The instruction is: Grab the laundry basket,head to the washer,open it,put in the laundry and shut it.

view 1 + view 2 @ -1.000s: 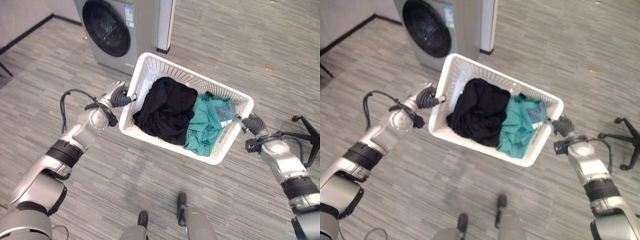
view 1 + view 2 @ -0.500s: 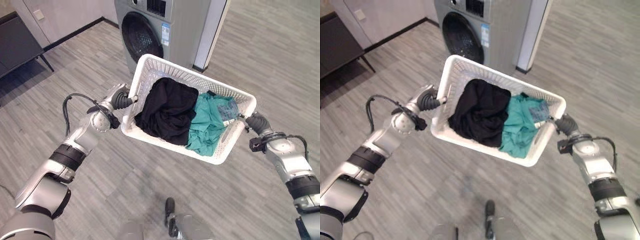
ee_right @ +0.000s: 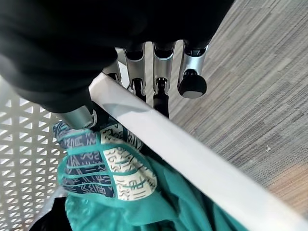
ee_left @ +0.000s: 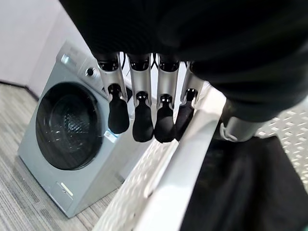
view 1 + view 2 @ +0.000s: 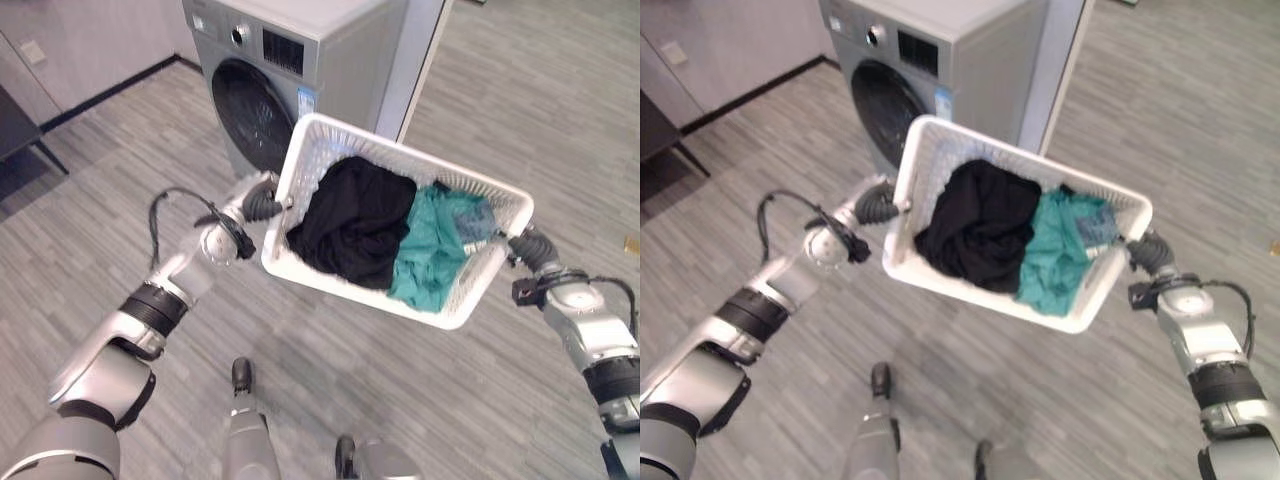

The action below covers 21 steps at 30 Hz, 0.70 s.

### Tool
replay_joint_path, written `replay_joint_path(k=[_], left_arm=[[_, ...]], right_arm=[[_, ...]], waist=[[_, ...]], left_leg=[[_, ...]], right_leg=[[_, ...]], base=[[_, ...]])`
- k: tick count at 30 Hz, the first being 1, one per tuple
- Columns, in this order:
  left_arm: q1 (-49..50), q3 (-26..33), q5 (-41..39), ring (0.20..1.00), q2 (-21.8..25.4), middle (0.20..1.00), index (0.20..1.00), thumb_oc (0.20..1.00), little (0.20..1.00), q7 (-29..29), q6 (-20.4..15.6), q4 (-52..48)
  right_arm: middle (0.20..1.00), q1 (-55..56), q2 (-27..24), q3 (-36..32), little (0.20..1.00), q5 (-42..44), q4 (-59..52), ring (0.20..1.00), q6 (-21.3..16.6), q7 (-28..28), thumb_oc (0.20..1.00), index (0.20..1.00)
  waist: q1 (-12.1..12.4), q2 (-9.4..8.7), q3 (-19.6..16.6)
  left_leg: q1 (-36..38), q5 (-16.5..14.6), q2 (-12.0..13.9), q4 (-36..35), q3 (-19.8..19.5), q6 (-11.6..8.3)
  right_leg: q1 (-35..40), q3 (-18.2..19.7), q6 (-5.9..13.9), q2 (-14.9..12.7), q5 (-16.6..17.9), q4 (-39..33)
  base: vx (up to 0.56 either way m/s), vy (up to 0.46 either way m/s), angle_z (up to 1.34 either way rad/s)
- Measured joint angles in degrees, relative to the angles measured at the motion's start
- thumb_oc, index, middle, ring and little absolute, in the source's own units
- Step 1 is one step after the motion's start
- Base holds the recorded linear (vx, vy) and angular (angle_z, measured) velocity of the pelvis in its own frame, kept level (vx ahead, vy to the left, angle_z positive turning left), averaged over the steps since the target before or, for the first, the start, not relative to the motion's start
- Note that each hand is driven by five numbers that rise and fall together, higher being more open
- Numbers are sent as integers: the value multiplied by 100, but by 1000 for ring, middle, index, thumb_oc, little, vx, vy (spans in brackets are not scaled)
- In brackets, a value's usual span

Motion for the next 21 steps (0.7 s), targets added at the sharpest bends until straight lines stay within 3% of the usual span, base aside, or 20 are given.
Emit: replay_joint_path(k=[1,2,3,4,5,6,8,9,10,11,12,13,14,15,17,18,19,20,21], left_arm=[[35,-160,-33,200,44,200,200,200,200,-1,15,5],[131,-186,-73,200,30,200,200,200,200,-8,25,-1],[95,-186,-89,200,59,200,200,200,200,41,39,8],[63,-184,-98,200,139,200,200,200,200,51,28,10],[55,-183,-110,200,182,200,200,200,200,51,36,12],[43,-156,-113,200,223,200,200,200,200,62,51,16],[-78,-141,-112,200,270,200,200,200,200,74,102,109],[-88,-136,-113,200,270,200,200,200,200,88,108,132],[-94,-141,-112,200,277,200,200,200,200,87,111,131],[-96,-134,-112,200,244,200,200,200,200,103,117,128],[-101,-135,-114,200,226,200,200,200,200,153,122,114],[-129,-119,-117,200,362,200,200,200,200,193,160,43],[-150,-51,-119,200,461,200,200,200,200,193,150,-47],[-158,-15,-121,200,446,200,200,200,200,202,152,-106],[-144,-4,-122,200,461,200,200,200,200,203,155,-120],[-142,-4,-126,200,451,200,200,200,200,194,154,-121],[-145,-1,-128,200,464,200,200,200,200,191,140,-125],[-7,225,-138,200,366,200,200,200,200,192,85,-156],[58,251,-150,200,359,200,200,200,200,187,77,-176]], right_arm=[[200,31,8,-2,200,-2,0,200,0,1,200,200],[200,33,-3,18,200,-11,3,200,2,1,200,200],[200,168,216,-11,200,-11,10,200,-46,-69,200,200],[200,169,251,-11,200,-10,-3,200,-47,-56,200,200],[200,181,258,-13,200,-10,-74,200,-50,-45,200,200],[200,161,279,-14,200,-9,-142,200,-54,-39,200,200],[200,133,347,-15,200,-10,-246,200,-50,-50,200,200],[200,134,350,-20,200,-11,-260,200,-50,-51,200,200],[200,130,371,-20,200,-12,-262,200,-49,-59,200,200],[200,151,396,-24,200,-13,-256,200,-47,-74,200,200],[200,167,408,-26,200,-14,-254,200,-45,-94,200,200],[200,54,471,-22,200,-14,-252,200,-45,-100,200,200],[200,-45,471,-21,200,-13,-254,200,-46,-87,200,200],[200,-61,443,-21,200,-12,-256,200,-45,-87,200,200],[200,-121,436,-21,200,-8,-219,200,-46,-81,200,200],[200,-166,435,32,200,-6,-150,200,-46,-84,200,200],[200,-202,436,50,200,-5,-96,200,-44,-80,200,200],[200,-192,399,68,200,-5,-120,200,-50,-70,200,200],[200,-184,392,81,200,-6,-119,200,-42,-69,200,200]], waist=[[13,35,-20],[80,190,-116],[132,-178,-258],[122,-247,-277],[115,-247,-272],[124,-193,-265],[143,-142,-238],[140,-134,-233],[154,-134,-224],[125,-111,-210],[153,-77,-210],[241,-45,-172],[205,82,-104],[160,106,-98],[114,217,-35],[49,244,-14],[16,214,-7],[-88,160,-1],[-164,95,-9]], left_leg=[[297,59,-127,-34,194,143],[604,187,-188,-18,325,441],[641,-2,-438,127,450,165],[609,-187,-583,261,492,277],[632,-250,-650,325,387,236],[724,-397,-764,319,356,416],[927,-572,-922,302,391,587],[1045,-654,-1021,308,389,659],[1190,-755,-1073,319,451,678],[1362,-854,-1127,333,399,666],[1422,-1002,-1121,444,436,714],[1593,-1358,-1110,517,473,696],[1712,-1297,-1023,441,494,634],[1750,-1387,-1010,412,460,725],[1891,-1501,-821,326,423,676],[2053,-1555,-690,231,434,593],[2129,-1531,-664,204,448,485],[2231,-1734,-648,217,410,385],[2360,-1806,-658,189,387,277]], right_leg=[[352,45,138,-3,37,-179],[590,126,258,51,25,-252],[597,153,456,-310,73,-178],[511,124,423,-422,222,18],[302,127,364,-572,162,566],[-25,176,302,-746,-27,943],[-433,253,335,-967,-34,1398],[-593,250,337,-1069,68,1611],[-699,251,367,-1156,631,1843],[-817,208,378,-1275,528,2354],[-855,140,392,-1305,574,2363],[-1131,-219,324,-1561,625,2870],[-1398,-512,203,-1619,319,3035],[-1612,-471,197,-1511,277,2840],[-1844,-346,237,-1045,167,1842],[-2062,-355,195,-669,361,845],[-2144,-353,176,-549,605,424],[-2449,-264,314,-417,1036,-9],[-2517,-260,318,-375,1171,-290]], base=[[327,307,-30],[449,436,-32],[338,338,-22],[305,335,-4],[235,307,-2],[235,306,-13],[222,285,-8],[242,290,1],[123,168,11],[250,213,9],[200,161,-13],[351,157,-29],[326,118,-30],[387,68,-5],[385,-1,-11],[357,-6,-10],[476,-38,8],[230,-32,19],[331,-48,19]])
